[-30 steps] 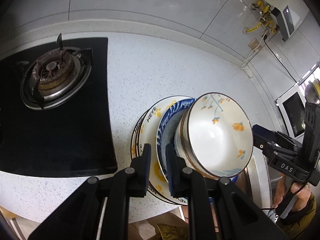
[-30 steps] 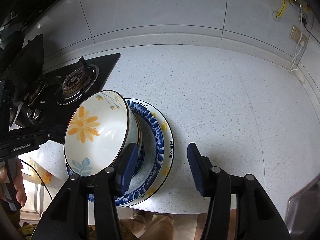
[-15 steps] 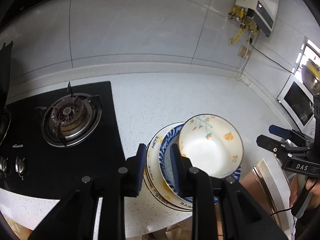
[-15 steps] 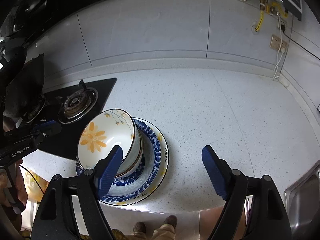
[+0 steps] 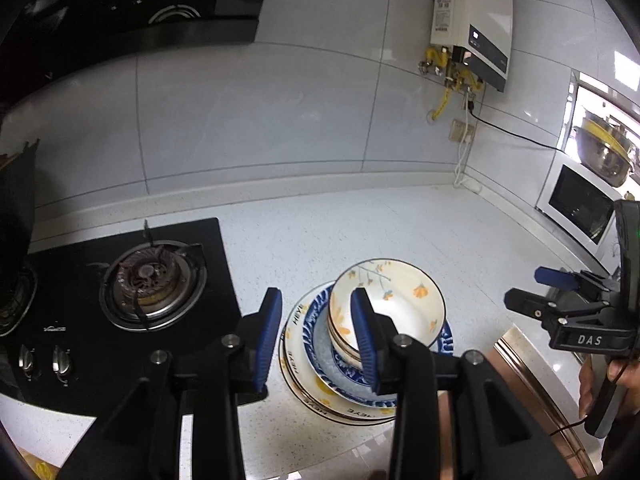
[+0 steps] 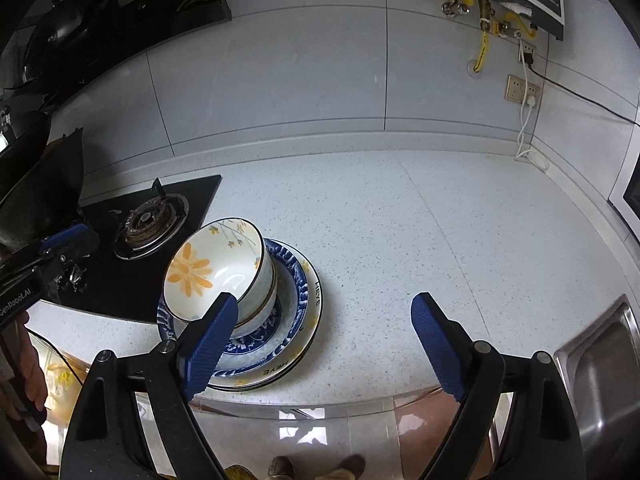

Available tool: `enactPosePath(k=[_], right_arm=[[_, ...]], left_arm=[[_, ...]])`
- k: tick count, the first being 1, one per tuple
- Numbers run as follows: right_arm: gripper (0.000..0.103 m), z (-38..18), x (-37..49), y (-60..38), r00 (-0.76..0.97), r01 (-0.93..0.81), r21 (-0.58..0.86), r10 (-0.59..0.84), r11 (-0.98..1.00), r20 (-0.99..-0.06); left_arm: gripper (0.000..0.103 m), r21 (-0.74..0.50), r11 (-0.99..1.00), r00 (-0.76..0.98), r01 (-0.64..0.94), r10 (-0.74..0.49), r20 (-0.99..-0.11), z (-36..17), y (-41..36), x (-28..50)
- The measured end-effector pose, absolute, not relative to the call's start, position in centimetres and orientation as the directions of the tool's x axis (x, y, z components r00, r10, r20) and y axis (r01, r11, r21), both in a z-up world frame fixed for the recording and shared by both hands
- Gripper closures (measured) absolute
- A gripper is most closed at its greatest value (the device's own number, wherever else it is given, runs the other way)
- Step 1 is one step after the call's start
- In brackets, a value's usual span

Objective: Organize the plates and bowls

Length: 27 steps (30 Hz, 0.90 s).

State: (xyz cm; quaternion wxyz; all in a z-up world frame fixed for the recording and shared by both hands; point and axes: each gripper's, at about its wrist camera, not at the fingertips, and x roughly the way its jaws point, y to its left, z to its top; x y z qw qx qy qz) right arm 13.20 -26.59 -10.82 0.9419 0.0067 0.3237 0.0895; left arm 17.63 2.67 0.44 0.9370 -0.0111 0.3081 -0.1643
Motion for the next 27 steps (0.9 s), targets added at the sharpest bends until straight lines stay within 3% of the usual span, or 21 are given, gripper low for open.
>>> enactPosePath(k=[14, 19, 23, 27], right_arm=[[0.015, -8.6, 8.7, -31.2, 0.866, -0.264, -0.025, 0.225, 0.964, -0.446], [0.013, -8.6, 7.6, -34.4, 0.858, -0.286, 0.000, 0.256, 0.958, -0.445], [0.013, -9.4, 7.1, -36.1, 0.836, -0.323, 0.032, 0.301, 0.946, -0.459], [0.013, -10.5, 6.8, -37.0, 0.812, -0.355, 0.068, 0.343, 0.933, -0.473]], left_arm=[[0.069, -0.116, 0.985, 0.865, 0.131, -0.171, -0.472, 4.8, 2.8, 10.4], [0.069, -0.141, 0.986, 0.864, 0.091, -0.149, -0.481, 5.1, 1.2, 8.0], [0.068, -0.105, 0.990, 0.869, 0.091, -0.130, -0.478, 4.5, -0.7, 6.2], [0.068, -0.058, 0.995, 0.843, 0.085, -0.103, -0.528, 3.8, -2.8, 4.4]])
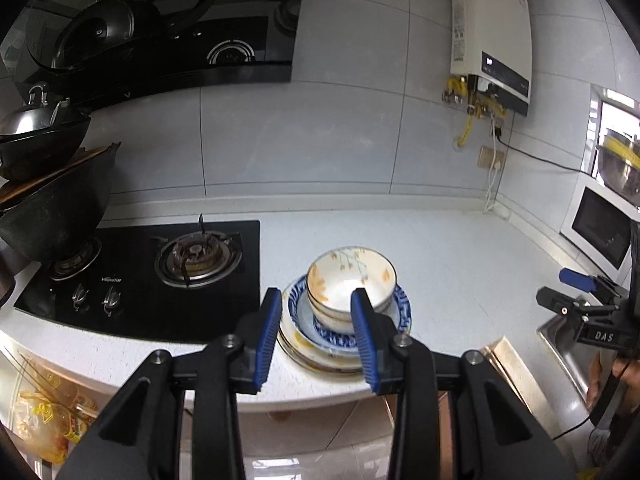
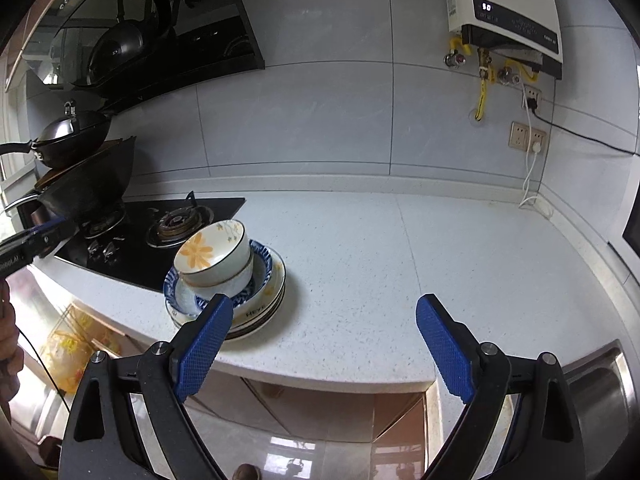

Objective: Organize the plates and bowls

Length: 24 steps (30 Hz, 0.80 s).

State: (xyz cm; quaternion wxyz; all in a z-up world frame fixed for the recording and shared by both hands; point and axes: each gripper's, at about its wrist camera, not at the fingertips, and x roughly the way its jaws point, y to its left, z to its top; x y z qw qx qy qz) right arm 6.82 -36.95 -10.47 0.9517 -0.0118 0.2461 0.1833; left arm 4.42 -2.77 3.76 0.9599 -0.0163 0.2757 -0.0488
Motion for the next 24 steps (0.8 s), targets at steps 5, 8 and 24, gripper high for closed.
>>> enactPosePath(k=[5, 8, 24], right_arm=[[0.013, -10.9, 6.0, -37.1, 0.797, -0.375, 0.095, 0.373, 0.922, -0.475], [0.013, -10.7, 5.3, -36.8, 0.805, -0.372, 0.094, 0.371, 0.923, -0.463], [0.001, -9.0, -1.3, -30.8, 0.859, -0.192, -0.027, 0.154, 0.981, -0.487]], left_arm=[[0.068, -0.005, 1.000, 0.850, 0.029, -0.027, -0.526, 3.9, -4.1, 2.5], [0.049, 0.007, 1.000, 0.859, 0.009, -0.004, -0.513, 4.2, -3.9, 1.8], [0.016, -0.076, 0.992, 0.874, 0.099, -0.123, -0.470, 4.7, 4.1, -1.4]])
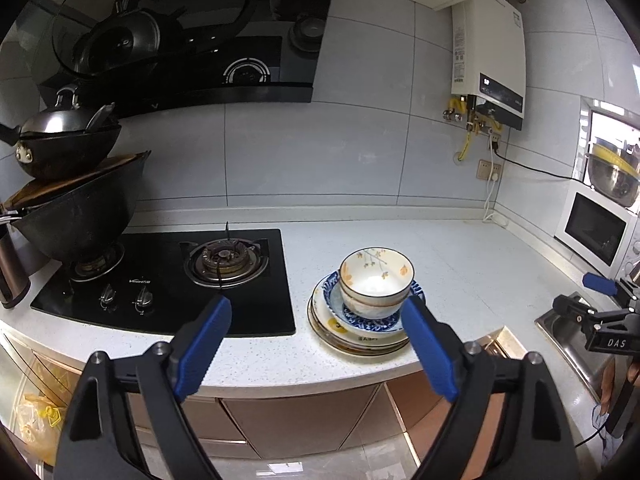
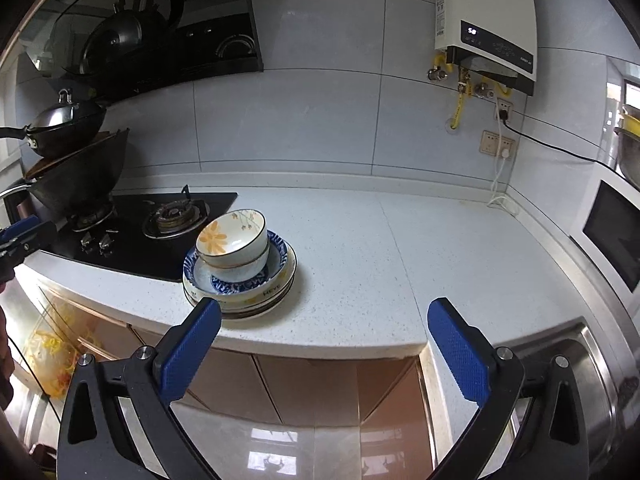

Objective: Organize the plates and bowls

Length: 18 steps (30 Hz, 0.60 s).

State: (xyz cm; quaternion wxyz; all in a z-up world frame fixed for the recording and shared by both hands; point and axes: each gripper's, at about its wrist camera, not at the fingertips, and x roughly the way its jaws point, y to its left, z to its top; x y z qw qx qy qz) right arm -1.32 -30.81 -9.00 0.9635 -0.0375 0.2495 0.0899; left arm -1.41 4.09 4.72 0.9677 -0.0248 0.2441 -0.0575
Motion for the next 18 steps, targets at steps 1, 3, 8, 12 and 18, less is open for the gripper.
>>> enactPosePath(k=[1, 3, 8, 12, 18], right_arm=[[0.001, -9.1, -1.8, -30.4, 0.859, -0.180, -0.035, 0.140, 0.983, -0.492], [0.001, -9.2, -2.8, -29.8, 0.851, -0.160, -0.042, 0.116, 0.986, -0.511], [0.001, -9.5, -4.7, -29.4, 0.837, -0.130, -0.034, 0.091, 0.991, -0.540], [0.001, -9.0, -5.7, -30.1, 0.851, -0.140, -0.002, 0.120, 0.990, -0.511], [0.001, -9.1, -5.6, -31.1, 0.824, -0.189, 0.016, 0.167, 0.982, -0.542]], left_arm=[[0.016, -0.085, 0.991, 0.873, 0.103, -0.131, -0.469, 4.6, 4.8, -1.8], [0.016, -0.092, 0.989, 0.870, 0.112, -0.142, -0.473, 4.4, 5.8, -2.4], [0.016, -0.109, 0.984, 0.864, 0.138, -0.173, -0.472, 4.0, 7.2, -3.7], [0.016, -0.102, 0.987, 0.871, 0.128, -0.161, -0.464, 4.4, 7.0, -4.9], [0.016, -0.070, 0.995, 0.887, 0.071, -0.095, -0.453, 5.4, 6.0, -6.5]])
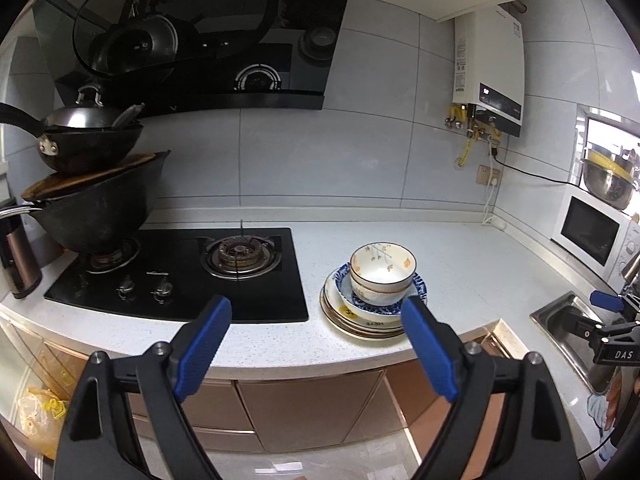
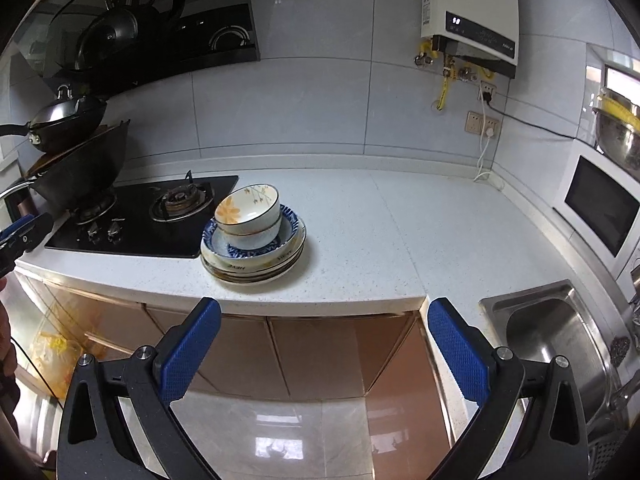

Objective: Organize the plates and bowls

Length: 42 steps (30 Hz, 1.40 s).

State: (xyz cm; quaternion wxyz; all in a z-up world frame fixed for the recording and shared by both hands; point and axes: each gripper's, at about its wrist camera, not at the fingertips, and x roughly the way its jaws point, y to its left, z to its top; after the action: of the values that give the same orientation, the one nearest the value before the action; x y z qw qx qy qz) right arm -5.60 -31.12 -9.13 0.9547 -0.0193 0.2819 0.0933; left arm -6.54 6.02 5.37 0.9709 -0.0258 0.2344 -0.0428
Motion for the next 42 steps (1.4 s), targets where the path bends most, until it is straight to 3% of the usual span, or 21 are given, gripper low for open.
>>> enactPosePath(k=[5, 16, 27, 42], right_arm=[[0.001, -9.6, -6.2, -33.4, 0.795, -0.245, 0.091, 0.254, 0.965, -0.552], [0.001, -9.8, -6.0, -36.7, 0.801, -0.260, 0.128, 0.287, 0.957, -0.525], [0.001, -8.4, -6.3, -37.3, 0.828, -0.330, 0.163, 0.368, 0.930, -0.424], [0.001, -8.1, -6.7, -36.3, 0.797, -0.349, 0.139, 0.372, 0.927, -0.476]], left_arm=[[0.016, -0.051, 0.998, 0.884, 0.027, -0.048, -0.465, 5.8, 4.6, -7.5], [0.016, 0.022, 1.000, 0.886, 0.019, -0.007, -0.464, 6.5, 0.8, -8.5], [0.016, 0.045, 0.999, 0.896, 0.013, 0.008, -0.443, 7.2, -0.6, -9.4], [0.016, 0.016, 1.000, 0.877, 0.017, -0.007, -0.481, 7.0, 0.9, -10.4]])
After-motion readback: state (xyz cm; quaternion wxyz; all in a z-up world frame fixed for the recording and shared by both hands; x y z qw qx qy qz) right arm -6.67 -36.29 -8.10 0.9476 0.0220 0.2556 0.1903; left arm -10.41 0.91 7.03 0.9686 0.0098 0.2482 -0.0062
